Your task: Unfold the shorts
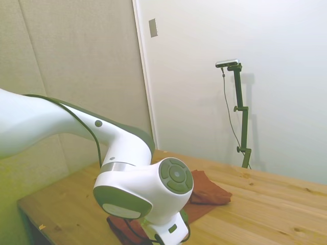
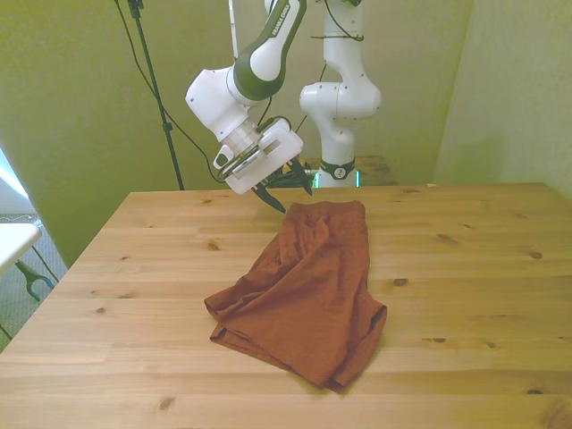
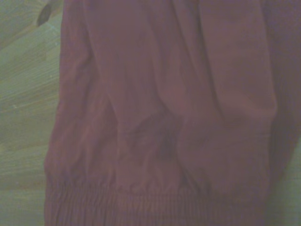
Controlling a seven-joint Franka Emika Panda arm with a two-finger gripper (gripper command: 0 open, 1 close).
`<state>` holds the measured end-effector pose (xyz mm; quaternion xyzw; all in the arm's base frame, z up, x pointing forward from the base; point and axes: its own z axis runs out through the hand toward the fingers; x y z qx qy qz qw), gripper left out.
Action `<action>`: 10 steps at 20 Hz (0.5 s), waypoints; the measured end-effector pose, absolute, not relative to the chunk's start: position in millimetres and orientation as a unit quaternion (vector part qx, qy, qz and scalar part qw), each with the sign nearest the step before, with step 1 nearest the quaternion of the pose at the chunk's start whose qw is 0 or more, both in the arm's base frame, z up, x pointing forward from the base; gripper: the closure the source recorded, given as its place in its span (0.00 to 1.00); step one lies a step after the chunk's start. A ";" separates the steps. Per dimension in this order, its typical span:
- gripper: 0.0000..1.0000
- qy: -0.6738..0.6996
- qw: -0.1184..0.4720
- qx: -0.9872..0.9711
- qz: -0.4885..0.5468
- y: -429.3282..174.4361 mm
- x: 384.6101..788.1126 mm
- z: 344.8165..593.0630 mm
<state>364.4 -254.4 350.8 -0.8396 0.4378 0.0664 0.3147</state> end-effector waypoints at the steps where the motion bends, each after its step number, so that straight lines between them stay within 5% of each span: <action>1: 1.00 0.436 0.316 -0.840 0.068 -253.2 365.1 350.9; 10: 1.00 0.433 0.317 -0.840 0.079 -249.9 368.0 341.6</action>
